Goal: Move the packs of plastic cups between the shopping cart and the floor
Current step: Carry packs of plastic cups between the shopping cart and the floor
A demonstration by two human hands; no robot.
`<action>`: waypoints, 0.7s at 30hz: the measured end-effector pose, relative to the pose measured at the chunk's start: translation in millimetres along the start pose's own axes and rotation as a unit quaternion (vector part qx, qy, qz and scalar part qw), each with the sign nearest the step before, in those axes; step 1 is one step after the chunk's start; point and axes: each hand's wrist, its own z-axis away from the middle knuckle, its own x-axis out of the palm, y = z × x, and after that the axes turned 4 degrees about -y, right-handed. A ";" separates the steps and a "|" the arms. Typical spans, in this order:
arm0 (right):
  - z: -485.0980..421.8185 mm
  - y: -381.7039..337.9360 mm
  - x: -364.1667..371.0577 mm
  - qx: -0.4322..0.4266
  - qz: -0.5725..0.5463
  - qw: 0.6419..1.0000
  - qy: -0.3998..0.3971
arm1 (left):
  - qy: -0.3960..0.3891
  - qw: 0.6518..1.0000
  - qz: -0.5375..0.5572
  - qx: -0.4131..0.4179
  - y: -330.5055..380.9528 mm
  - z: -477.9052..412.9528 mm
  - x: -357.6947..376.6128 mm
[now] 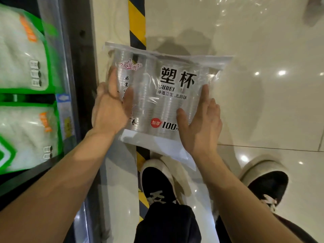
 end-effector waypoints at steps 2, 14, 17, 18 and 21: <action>-1.2 1.6 5.9 -0.011 -0.027 1.000 0.008 | 0.014 1.000 0.012 -0.010 -0.8 0.6 4.3; -10.4 -33.2 -109.5 -0.077 -0.090 0.992 0.044 | 0.076 0.994 0.033 0.069 68.7 19.7 -43.9; -2.3 -61.7 -182.0 -0.108 -0.075 0.989 0.067 | 0.115 0.989 0.042 0.085 117.2 36.8 -88.3; 2.2 -74.5 -210.1 -0.113 -0.074 0.988 0.077 | 0.119 0.989 0.049 0.079 136.0 43.7 -108.1; 18.2 -118.8 -301.3 -0.148 -0.073 0.980 0.115 | 0.127 0.987 0.056 0.087 194.6 70.2 -179.8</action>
